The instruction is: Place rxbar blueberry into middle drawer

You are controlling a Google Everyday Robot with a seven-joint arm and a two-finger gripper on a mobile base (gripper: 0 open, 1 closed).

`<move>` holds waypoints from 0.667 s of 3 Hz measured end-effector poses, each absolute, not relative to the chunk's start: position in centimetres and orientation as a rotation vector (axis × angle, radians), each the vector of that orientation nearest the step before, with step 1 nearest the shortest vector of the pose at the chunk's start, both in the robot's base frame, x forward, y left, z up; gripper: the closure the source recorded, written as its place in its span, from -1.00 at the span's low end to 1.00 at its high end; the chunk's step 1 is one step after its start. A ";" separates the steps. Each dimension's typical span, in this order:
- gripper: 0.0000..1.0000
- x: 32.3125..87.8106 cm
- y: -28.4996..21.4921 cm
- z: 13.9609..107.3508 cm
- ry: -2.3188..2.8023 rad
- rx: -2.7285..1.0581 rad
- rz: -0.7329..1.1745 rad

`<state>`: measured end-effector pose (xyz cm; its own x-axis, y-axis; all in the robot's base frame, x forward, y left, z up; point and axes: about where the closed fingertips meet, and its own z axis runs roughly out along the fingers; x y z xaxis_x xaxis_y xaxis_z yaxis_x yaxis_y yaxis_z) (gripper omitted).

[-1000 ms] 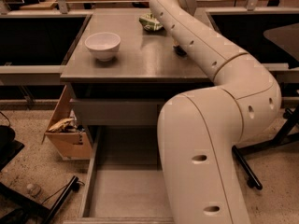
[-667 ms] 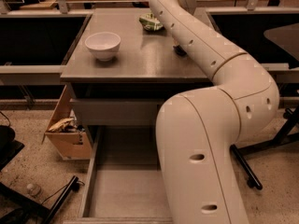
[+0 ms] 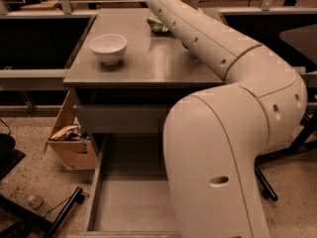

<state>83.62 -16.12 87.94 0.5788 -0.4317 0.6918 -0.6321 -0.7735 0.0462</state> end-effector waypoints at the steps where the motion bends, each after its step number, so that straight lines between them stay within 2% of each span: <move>1: 1.00 80.6 -10.6 94.9 -0.903 2.438 1.208; 2: 1.00 74.7 -9.0 101.3 -0.989 2.313 1.404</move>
Offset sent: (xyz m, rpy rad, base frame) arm -0.2624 0.0710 0.1515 -0.3810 -0.4778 -0.1649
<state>74.68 -8.96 101.27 0.3013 -0.4163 0.8578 -0.6679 -0.7343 -0.1218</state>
